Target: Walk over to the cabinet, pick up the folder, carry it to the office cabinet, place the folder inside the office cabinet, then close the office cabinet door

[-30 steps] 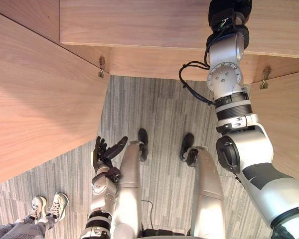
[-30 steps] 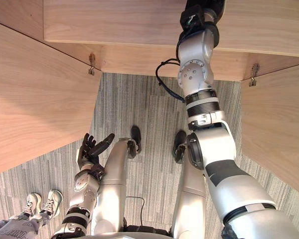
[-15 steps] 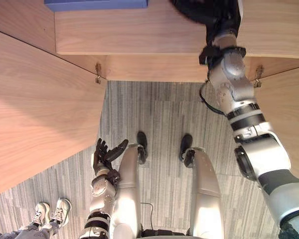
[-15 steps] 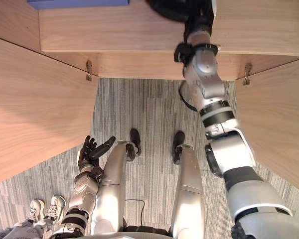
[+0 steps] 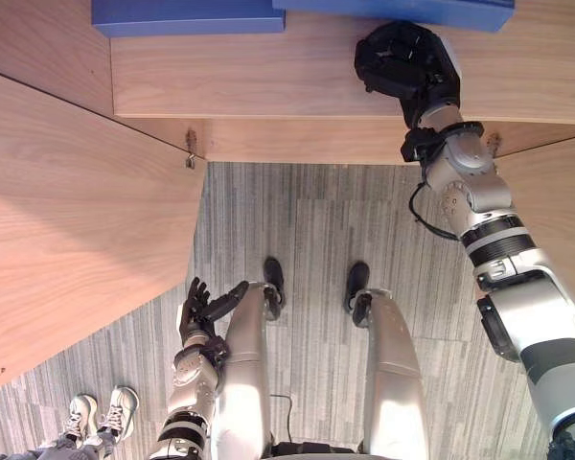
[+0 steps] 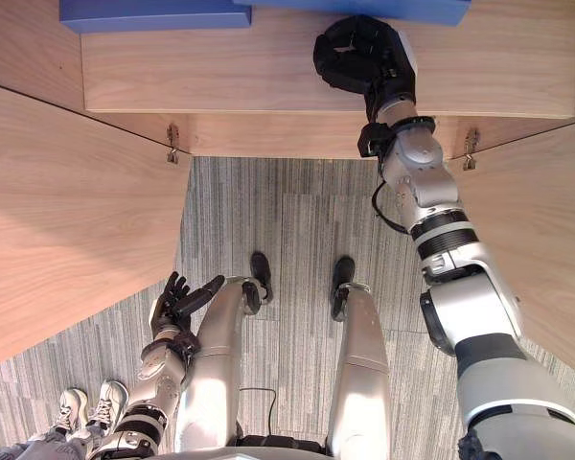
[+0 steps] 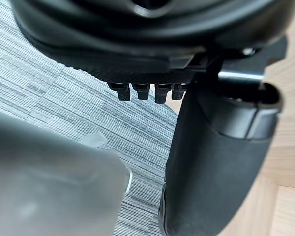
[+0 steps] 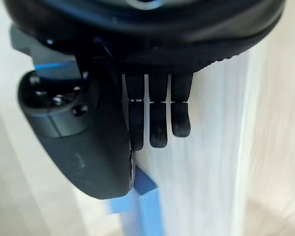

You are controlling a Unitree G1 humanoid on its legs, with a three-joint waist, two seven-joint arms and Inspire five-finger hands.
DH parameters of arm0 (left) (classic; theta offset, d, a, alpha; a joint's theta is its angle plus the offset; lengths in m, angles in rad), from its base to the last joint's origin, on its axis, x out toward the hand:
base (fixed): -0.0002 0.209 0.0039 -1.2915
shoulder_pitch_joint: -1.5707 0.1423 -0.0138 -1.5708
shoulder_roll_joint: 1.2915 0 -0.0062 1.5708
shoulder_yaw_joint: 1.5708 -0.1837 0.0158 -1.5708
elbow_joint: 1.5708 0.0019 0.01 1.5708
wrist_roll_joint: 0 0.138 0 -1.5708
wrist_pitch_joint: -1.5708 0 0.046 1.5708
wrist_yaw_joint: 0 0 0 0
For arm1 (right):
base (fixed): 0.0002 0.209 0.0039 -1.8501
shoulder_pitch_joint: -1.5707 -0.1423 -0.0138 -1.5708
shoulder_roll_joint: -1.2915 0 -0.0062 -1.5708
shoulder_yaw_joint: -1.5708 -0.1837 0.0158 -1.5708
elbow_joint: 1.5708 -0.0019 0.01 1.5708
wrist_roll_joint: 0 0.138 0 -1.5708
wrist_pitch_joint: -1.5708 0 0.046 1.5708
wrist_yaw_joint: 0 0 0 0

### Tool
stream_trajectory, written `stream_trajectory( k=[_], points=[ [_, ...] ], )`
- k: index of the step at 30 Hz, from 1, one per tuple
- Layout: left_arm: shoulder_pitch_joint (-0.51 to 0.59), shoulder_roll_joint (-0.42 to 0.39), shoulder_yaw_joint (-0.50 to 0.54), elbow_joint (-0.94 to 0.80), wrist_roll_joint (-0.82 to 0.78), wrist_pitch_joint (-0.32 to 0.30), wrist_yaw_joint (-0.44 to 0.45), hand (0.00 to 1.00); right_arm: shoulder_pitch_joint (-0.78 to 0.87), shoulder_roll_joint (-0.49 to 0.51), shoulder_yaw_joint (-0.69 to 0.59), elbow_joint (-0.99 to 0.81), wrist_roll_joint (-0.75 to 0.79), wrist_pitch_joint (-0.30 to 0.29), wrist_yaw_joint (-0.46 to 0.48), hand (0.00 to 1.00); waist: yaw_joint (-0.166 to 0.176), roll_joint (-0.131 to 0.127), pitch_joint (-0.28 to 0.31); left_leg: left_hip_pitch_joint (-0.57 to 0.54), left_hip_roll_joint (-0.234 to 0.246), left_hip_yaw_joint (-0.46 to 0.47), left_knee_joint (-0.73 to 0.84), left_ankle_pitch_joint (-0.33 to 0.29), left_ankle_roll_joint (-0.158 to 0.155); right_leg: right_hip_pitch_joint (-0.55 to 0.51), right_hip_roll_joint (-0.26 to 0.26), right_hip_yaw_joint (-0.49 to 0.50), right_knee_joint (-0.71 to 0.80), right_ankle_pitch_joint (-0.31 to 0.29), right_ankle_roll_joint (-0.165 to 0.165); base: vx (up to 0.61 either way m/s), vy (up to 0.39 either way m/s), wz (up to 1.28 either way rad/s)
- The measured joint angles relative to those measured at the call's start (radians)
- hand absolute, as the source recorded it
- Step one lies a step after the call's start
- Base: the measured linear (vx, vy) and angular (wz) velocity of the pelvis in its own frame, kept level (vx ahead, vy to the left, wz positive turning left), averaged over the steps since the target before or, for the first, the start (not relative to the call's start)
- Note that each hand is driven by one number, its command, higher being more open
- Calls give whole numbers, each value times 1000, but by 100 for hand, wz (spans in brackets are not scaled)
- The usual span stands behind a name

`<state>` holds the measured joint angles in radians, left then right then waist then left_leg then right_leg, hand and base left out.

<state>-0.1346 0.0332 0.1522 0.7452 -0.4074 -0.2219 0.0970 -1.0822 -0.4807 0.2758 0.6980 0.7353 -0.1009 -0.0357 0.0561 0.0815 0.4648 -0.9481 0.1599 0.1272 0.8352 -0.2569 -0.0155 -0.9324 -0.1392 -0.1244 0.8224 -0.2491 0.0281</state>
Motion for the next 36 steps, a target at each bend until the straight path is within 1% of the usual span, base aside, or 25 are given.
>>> stream_trajectory(
  k=[2,4,5,8,11,15,19,21,24,27,31,34,36],
  points=[
    [0,-2,8,12,-6,6,0,100,10,34,-22,-9,25,-2,-14,0,-1,-1,0,5,2,3,-4,0,1,7,1,0,-5,4,1,-32,-21,-3],
    [0,-2,18,16,-6,9,1,100,22,86,-38,-28,30,-5,-38,0,-1,-7,-5,8,3,9,-9,2,3,8,3,4,-16,11,3,-30,-19,-5],
    [0,-2,18,16,-6,9,1,100,25,94,-38,-35,28,-5,-43,0,-1,-7,-5,8,3,10,-11,2,4,8,3,4,-21,13,3,-32,-17,-7],
    [0,-3,21,16,-7,11,8,100,26,164,-44,-44,25,-7,-75,0,0,-7,-5,7,5,16,-14,4,7,8,6,7,-31,22,5,-29,-18,-6],
    [-3,-11,42,17,-14,16,13,100,23,232,-78,-44,17,-7,-118,0,3,-7,-5,3,6,16,-14,4,7,8,8,7,-36,26,6,0,0,0],
    [-6,-15,49,19,-35,18,28,100,-21,270,-109,-20,12,-7,-164,0,5,-7,-5,-5,5,13,-14,6,10,1,8,5,-37,27,6,-24,-24,1],
    [-8,-15,47,12,-44,15,31,100,-136,259,-152,63,7,-8,-203,0,7,-7,-5,-22,-2,8,-18,13,14,-12,2,-2,-37,29,5,-34,-33,6],
    [-9,-16,42,4,-44,14,34,100,-174,228,-160,109,7,-8,-211,0,9,-7,-5,-22,-7,6,-22,16,15,-12,-3,-4,-37,30,6,-17,-23,8],
    [-9,-16,36,3,-43,9,36,100,-184,195,-166,119,8,-8,-219,0,10,-7,-5,-23,-11,6,-24,17,16,-12,-6,-4,-38,30,7,-14,-18,3],
    [-9,-17,34,0,-43,7,48,100,-183,142,-197,124,6,-8,-230,0,10,-7,-5,-23,-16,7,-30,24,16,-10,-12,-5,-44,36,9,-17,-18,3],
    [-9,-17,29,0,-43,7,57,100,-161,82,-243,123,-58,-8,-244,0,6,-7,-5,-15,-16,8,-26,24,17,1,-13,-5,-50,43,11,-34,-14,-1],
    [-8,-14,16,-6,-42,7,58,100,-51,59,-270,18,-121,-8,-256,0,-2,-7,-5,23,-11,21,-29,24,17,43,-11,-3,-67,49,16,-37,-11,-5],
    [-5,-19,11,-24,-42,8,57,100,77,64,-269,-152,-170,-9,-261,0,-8,-7,-5,58,3,35,-35,22,18,80,1,3,-94,61,19,-47,-9,-18]
  ],
)
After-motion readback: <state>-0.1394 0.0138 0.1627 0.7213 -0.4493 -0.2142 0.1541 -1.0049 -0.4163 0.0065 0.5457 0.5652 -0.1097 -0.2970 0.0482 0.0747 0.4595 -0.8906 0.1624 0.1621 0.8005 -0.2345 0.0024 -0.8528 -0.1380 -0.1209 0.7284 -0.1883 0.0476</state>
